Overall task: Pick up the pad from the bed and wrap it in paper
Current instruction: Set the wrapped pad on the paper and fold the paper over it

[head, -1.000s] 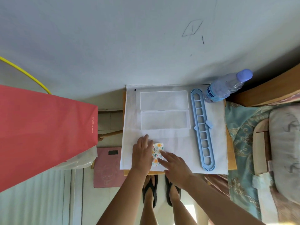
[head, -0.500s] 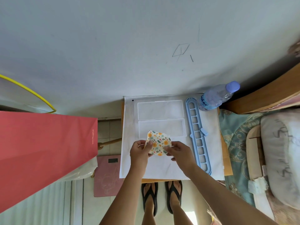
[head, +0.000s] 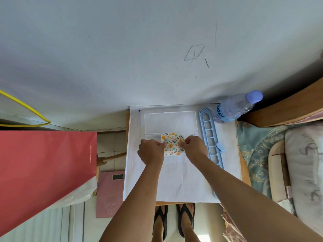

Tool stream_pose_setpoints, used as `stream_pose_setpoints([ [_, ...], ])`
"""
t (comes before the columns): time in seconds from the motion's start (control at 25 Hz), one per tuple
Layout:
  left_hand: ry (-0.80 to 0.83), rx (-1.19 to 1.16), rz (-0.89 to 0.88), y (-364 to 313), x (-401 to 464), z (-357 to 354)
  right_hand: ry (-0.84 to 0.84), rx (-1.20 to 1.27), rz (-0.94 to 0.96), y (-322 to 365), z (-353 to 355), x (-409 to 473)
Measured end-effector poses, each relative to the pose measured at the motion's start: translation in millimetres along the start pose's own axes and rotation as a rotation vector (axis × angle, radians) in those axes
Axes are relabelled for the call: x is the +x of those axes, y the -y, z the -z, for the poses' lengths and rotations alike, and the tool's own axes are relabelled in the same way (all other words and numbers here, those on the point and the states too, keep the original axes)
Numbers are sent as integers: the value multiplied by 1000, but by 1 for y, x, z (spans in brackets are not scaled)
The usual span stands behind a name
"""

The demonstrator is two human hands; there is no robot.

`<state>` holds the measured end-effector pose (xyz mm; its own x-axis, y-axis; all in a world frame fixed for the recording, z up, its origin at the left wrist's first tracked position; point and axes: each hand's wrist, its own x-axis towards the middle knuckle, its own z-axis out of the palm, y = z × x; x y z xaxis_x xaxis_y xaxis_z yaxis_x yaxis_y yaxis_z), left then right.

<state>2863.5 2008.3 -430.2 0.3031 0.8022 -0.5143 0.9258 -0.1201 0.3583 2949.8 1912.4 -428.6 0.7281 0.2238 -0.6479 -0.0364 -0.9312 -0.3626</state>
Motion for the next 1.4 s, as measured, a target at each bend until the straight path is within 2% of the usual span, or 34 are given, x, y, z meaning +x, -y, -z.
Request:
stream_pose_setpoints([
  [0.2, -38, 242, -43, 1, 10, -13, 36, -223, 9, 6, -8, 14],
  [0.36, -134, 358, -148, 8, 8, -25, -55, -310, 78, 3, -22, 16],
  [0.56, -132, 490, -259, 14, 13, -34, -99, -476, 128, -1, -32, 21],
  [0.68, -109, 480, -270, 9, 17, -30, -107, -454, 108, 3, -30, 21],
  [0.8, -128, 301, -261, 6, 14, -15, -171, -350, 191, 2, -20, 9],
  [0.88, -186, 136, -260, 7, 11, -1, -279, -239, 259, -4, -7, 1],
  [0.96, -224, -13, -245, 7, 17, 12, -342, -167, 252, -8, 6, 1],
  [1.08, -107, -259, -119, 5, 40, 23, -207, -105, 118, -7, 19, 14],
  [1.16, 46, -428, -17, 4, 55, 24, -76, 84, 59, -4, 22, 23],
  [1.28, 146, -619, 87, 4, 64, 23, -57, 447, -9, 1, 29, 30],
  [1.4, 150, -709, 121, 2, 66, 27, -50, 492, -70, 10, 41, 33],
])
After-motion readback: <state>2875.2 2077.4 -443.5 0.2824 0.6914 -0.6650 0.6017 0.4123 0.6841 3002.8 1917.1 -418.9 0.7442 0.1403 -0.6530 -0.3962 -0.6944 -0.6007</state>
